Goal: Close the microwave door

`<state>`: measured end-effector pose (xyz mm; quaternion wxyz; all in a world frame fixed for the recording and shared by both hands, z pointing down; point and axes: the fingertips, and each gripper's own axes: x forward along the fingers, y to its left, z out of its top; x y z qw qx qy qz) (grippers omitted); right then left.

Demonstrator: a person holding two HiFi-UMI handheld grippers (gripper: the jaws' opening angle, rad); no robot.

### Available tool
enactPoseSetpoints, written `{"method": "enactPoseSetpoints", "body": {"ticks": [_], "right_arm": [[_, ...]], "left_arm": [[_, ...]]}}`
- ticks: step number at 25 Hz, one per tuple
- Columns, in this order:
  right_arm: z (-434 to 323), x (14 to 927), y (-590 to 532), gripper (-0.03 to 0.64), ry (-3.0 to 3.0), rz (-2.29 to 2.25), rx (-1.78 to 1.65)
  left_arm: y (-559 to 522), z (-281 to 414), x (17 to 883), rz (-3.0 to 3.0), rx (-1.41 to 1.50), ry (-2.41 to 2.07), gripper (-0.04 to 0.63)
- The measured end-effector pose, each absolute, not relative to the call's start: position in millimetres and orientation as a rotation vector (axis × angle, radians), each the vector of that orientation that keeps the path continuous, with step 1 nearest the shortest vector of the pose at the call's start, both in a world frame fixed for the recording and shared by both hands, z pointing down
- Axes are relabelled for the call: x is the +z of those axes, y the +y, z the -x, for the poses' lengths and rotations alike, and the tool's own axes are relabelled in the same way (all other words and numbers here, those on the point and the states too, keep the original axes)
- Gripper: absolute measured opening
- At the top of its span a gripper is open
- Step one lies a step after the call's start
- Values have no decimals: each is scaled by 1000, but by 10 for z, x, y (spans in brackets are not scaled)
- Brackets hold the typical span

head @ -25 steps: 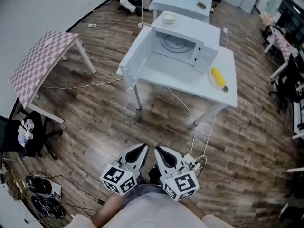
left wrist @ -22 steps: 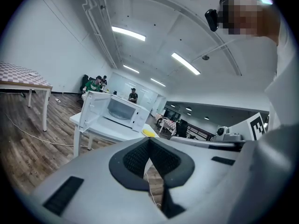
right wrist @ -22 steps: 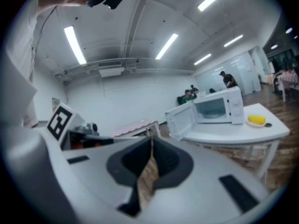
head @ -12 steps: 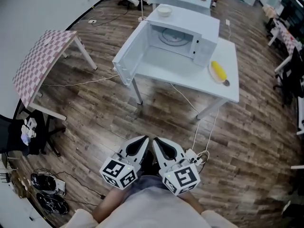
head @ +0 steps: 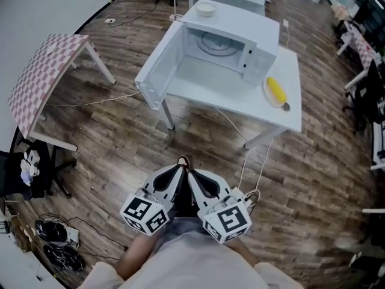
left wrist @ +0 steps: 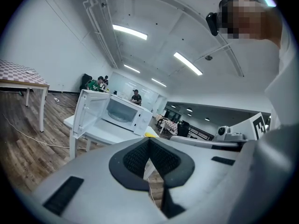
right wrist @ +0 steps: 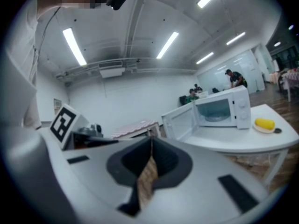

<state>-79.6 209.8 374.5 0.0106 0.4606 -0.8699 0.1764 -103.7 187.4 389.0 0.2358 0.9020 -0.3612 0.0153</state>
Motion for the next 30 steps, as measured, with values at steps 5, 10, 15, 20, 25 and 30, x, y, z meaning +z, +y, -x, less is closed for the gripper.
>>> {"method": "enactPoseSetpoints", "body": {"ticks": [5, 10, 15, 20, 25, 30], "right_arm": [[871, 3758, 1767, 23, -2715, -1384, 560], [1013, 3798, 1416, 23, -2725, -1323, 576], [1106, 3837, 1055, 23, -2735, -1270, 590], [1216, 3884, 734, 23, -2721, -1228, 606], [1294, 3879, 448, 23, -2689, -1216, 604], [1389, 3798, 145, 23, -2680, -1225, 567]], "left_arm": [[1524, 1119, 3886, -2444, 27, -1022, 14], [1194, 1248, 3923, -2403, 21, -1044, 14], [870, 1334, 3999, -2353, 15, -1064, 14], [537, 1441, 4013, -2315, -3, -1075, 14], [229, 1491, 3974, -2331, -16, -1049, 14], [-76, 1550, 3870, -2360, -43, -1018, 14]]}}
